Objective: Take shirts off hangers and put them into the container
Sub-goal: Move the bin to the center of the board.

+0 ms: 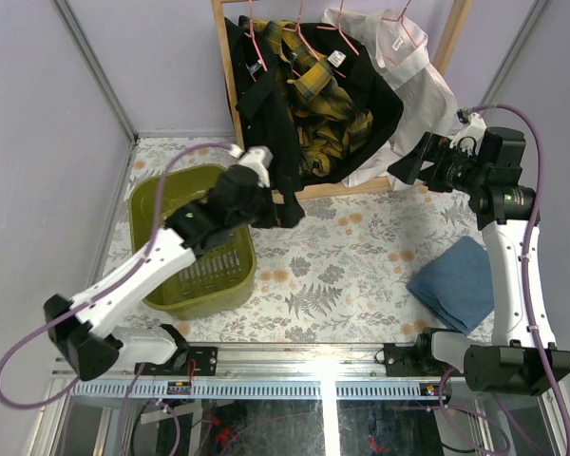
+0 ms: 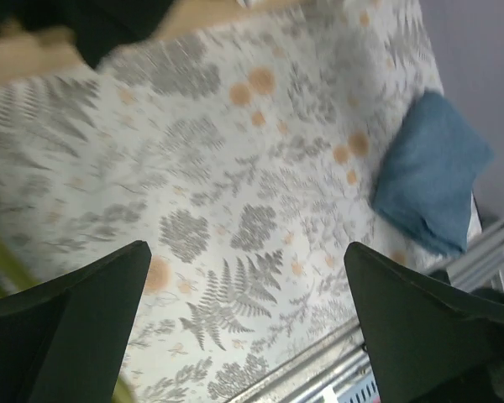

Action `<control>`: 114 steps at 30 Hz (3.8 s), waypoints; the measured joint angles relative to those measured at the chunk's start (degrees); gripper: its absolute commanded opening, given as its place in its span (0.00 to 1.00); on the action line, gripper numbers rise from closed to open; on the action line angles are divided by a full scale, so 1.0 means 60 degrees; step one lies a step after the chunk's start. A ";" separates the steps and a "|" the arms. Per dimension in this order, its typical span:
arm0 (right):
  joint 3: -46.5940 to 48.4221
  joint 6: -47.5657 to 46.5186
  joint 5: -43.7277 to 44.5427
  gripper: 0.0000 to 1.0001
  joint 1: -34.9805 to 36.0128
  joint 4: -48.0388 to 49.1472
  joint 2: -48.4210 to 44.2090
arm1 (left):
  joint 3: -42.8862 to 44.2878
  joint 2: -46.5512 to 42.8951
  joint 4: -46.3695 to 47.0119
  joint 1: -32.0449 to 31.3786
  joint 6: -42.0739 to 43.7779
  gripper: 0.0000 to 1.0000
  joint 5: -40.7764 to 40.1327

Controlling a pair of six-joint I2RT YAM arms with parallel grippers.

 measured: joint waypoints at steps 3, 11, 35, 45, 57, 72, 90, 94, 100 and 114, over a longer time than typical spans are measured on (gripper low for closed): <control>-0.0029 0.0087 -0.0211 1.00 -0.0080 -0.0058 0.0153 | -0.0277 0.0856 0.0423 -0.0827 -0.0219 1.00 0.0251; -0.0084 0.0525 -0.0561 1.00 -0.0160 -0.0029 0.0339 | -0.1260 0.1931 0.0739 -0.1778 -0.0812 1.00 0.0484; -0.0084 0.1027 -0.0623 1.00 -0.0200 -0.0033 0.0812 | -0.3260 -0.4102 -0.2401 -0.2295 -0.3814 1.00 0.1840; -0.0084 0.1402 -0.0627 1.00 -0.0200 0.0113 0.0914 | -0.3064 -0.4095 -0.5286 -0.2295 -0.4776 1.00 -0.0182; -0.0084 0.1362 -0.0583 1.00 -0.0200 0.0076 0.0918 | -0.2186 -0.2379 -0.6364 -0.0204 -0.4204 1.00 -0.2769; 0.0055 0.0474 -0.0058 1.00 -0.0208 -0.0572 0.0809 | -0.1796 -0.1993 -0.4674 0.3723 -0.1508 1.00 -0.2415; -0.1494 0.1876 -0.1519 1.00 -0.0284 0.2947 -0.0896 | -0.1031 -0.4612 -0.3351 0.4360 -0.0718 1.00 0.0535; -0.1494 0.2076 -0.2018 1.00 -0.0284 0.3297 -0.0896 | -0.1647 -0.4324 -0.1996 0.4360 -0.0987 1.00 0.2444; -0.1479 0.2025 -0.2339 1.00 -0.0262 0.3162 -0.0732 | -0.1902 -0.2514 -0.0430 0.3417 -0.1439 1.00 0.3435; -0.0608 0.0714 -0.2605 0.98 -0.0015 0.1355 0.0084 | -0.1610 0.0441 -0.0714 0.1377 -0.1417 1.00 0.0062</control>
